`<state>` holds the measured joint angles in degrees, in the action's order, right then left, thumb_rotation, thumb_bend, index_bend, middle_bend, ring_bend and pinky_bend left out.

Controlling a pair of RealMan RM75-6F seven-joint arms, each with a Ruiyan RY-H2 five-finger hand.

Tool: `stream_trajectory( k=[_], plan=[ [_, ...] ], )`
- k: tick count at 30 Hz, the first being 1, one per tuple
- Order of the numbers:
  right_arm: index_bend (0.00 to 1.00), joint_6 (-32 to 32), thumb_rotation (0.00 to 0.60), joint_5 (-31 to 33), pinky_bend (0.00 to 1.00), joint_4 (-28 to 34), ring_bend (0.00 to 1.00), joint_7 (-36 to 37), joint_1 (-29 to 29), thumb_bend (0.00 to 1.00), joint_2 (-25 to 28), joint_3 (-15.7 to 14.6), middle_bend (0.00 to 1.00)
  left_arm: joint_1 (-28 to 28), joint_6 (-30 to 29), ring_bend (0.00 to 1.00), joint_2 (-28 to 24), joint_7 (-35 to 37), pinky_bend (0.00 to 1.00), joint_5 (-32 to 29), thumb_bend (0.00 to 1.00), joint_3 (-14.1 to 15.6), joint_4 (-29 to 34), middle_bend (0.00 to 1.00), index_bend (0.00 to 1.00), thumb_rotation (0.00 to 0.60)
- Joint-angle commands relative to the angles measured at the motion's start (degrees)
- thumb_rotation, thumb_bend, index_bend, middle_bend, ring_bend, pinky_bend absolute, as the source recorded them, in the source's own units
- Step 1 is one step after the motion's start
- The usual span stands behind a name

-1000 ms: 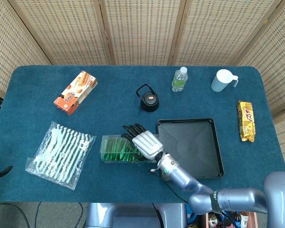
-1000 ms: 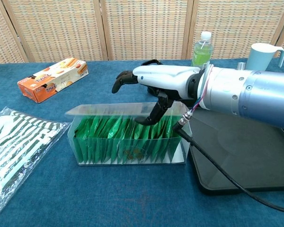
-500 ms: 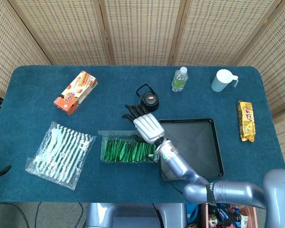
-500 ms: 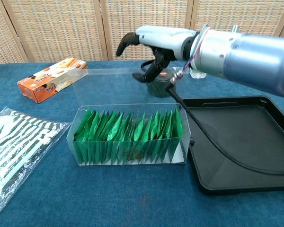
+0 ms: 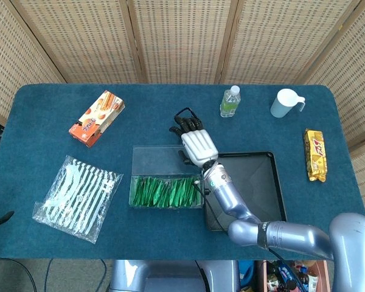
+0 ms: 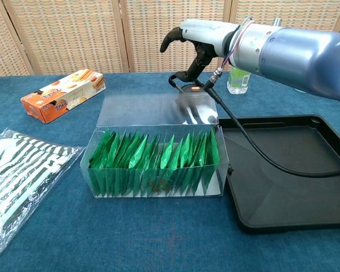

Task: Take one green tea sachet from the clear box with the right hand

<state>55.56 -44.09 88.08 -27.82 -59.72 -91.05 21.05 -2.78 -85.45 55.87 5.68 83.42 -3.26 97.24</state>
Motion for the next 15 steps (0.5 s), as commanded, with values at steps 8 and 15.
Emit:
stream_trajectory(
  k=[8,15],
  plan=[
    [0.25,-8.1,0.6,-23.2,0.0,5.6,0.0,11.2,1.8,0.38,7.7,-6.5,0.0,-0.4,0.7,0.0,0.3,-0.9,0.0,-0.1,0.07,0.1,0.1,0.0,0.0,0.6],
    [0.32,-10.0,0.6,-27.4,0.0,4.7,0.0,8.5,0.7,0.38,9.0,-9.6,0.0,-0.3,0.6,0.0,0.5,-1.4,0.0,-0.2,0.07,0.2,0.3,0.0,0.0,0.6]
  ],
)
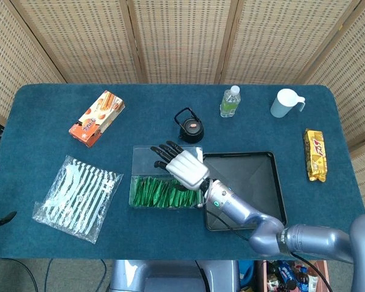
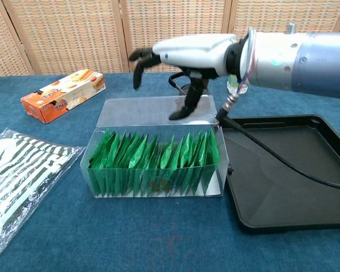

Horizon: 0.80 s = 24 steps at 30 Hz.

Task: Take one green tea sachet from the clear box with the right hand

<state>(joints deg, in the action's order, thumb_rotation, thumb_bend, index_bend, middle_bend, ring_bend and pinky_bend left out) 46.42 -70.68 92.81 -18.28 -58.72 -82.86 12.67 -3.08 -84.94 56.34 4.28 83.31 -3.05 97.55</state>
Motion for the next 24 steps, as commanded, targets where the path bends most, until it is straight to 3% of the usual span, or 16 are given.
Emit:
stream_trajectory(
  k=[1,14,24],
  plan=[
    [0.32,-1.0,0.6,-1.0,0.0,0.1,0.0,-1.3,-0.2,0.38,1.0,-1.6,0.0,0.0,0.1,0.0,0.0,0.0,0.0,-0.1,0.07,0.0,0.0,0.0,0.0,0.6],
    [0.32,-3.2,0.6,-2.0,0.0,3.3,0.0,-4.0,0.7,0.38,5.8,-5.9,0.0,-0.4,0.8,0.0,0.1,-0.3,0.0,-0.1,0.07,0.2,0.1,0.0,0.0,0.6],
    [0.32,-3.0,0.6,-1.9,0.0,2.0,0.0,-3.0,1.2,0.38,4.2,-6.5,0.0,-0.4,0.7,0.0,0.2,-0.6,0.0,0.0,0.07,0.3,0.3,0.0,0.0,0.6]
  ],
)
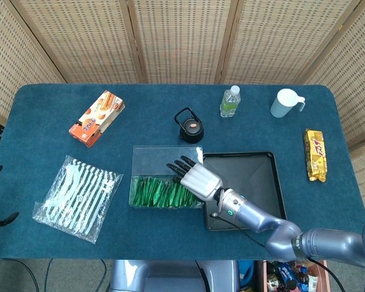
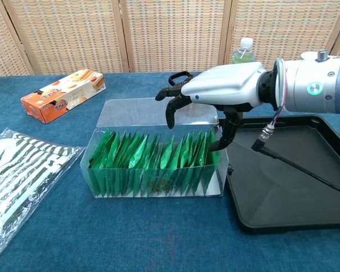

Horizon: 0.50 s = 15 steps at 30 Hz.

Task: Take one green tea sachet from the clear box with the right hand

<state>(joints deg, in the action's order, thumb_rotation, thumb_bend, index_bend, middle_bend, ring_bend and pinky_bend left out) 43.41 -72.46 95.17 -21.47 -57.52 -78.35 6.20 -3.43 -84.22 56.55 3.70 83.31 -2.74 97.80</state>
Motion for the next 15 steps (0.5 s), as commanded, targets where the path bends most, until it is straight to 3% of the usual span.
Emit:
stream_trajectory(
  k=[1,15],
  plan=[
    [0.32,0.0,0.6,-0.1,0.0,-0.6,0.0,0.2,0.0,0.38,-0.6,0.0,0.0,0.0,0.1,0.0,0.0,0.0,0.0,-0.1,0.07,0.0,0.0,0.0,0.0,0.6],
    [0.32,-0.5,0.6,1.1,0.0,-4.0,0.0,0.7,-0.3,0.38,-4.1,0.0,0.0,-0.3,0.7,0.0,0.2,-0.3,0.0,-0.5,0.07,0.0,-0.1,0.0,0.0,0.6]
  ],
)
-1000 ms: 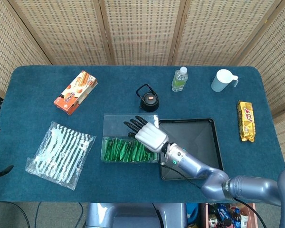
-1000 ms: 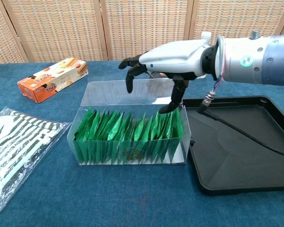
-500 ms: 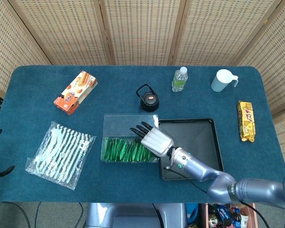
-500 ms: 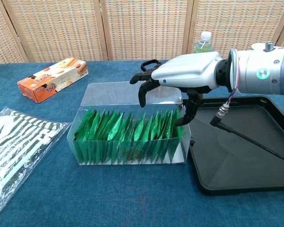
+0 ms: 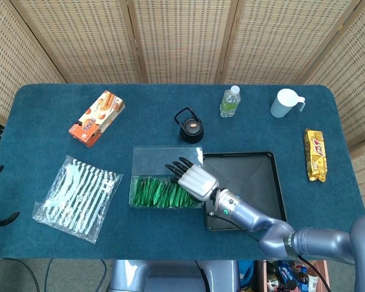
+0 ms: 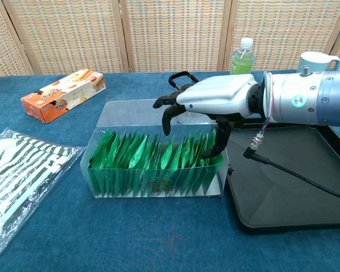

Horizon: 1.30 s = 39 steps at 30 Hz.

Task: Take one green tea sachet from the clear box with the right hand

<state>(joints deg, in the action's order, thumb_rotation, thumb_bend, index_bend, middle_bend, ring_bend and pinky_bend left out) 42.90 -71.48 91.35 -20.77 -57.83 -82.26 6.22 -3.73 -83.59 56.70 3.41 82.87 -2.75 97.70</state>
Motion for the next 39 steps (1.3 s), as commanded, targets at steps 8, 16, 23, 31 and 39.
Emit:
stream_trajectory(
  k=[8,16,23,31,39],
  plan=[
    [0.45,0.2,0.6,-0.3,0.0,-1.6,0.0,-0.8,0.0,0.39,-1.1,-0.5,0.0,-0.1,0.1,0.0,0.0,-0.1,0.0,-0.1,0.07,0.0,0.0,0.0,0.0,0.6],
    [0.47,0.4,0.6,-0.7,0.0,-2.2,0.0,-0.8,0.3,0.47,-1.6,-0.9,0.0,-0.1,0.2,0.0,0.0,-0.1,0.0,-0.1,0.07,0.1,0.1,0.0,0.0,0.6],
    [0.49,0.8,0.6,-1.0,0.01,-2.8,0.0,-0.8,0.6,0.54,-2.3,-0.9,0.0,-0.1,0.2,0.0,0.1,-0.1,0.0,-0.1,0.07,0.1,0.0,0.0,0.0,0.6],
    [0.57,2.4,0.6,-2.2,0.03,-3.7,0.0,-0.5,1.3,0.6,-3.3,-1.0,0.03,-0.1,0.2,0.0,0.0,0.0,0.0,-0.1,0.07,0.1,0.0,0.0,0.0,0.6],
    [0.6,3.3,0.6,-3.5,0.04,-4.2,0.0,0.1,1.9,0.63,-3.6,-1.0,0.05,-0.1,0.2,0.0,0.1,-0.1,0.0,-0.1,0.07,0.1,0.0,0.0,0.0,0.6]
  ],
)
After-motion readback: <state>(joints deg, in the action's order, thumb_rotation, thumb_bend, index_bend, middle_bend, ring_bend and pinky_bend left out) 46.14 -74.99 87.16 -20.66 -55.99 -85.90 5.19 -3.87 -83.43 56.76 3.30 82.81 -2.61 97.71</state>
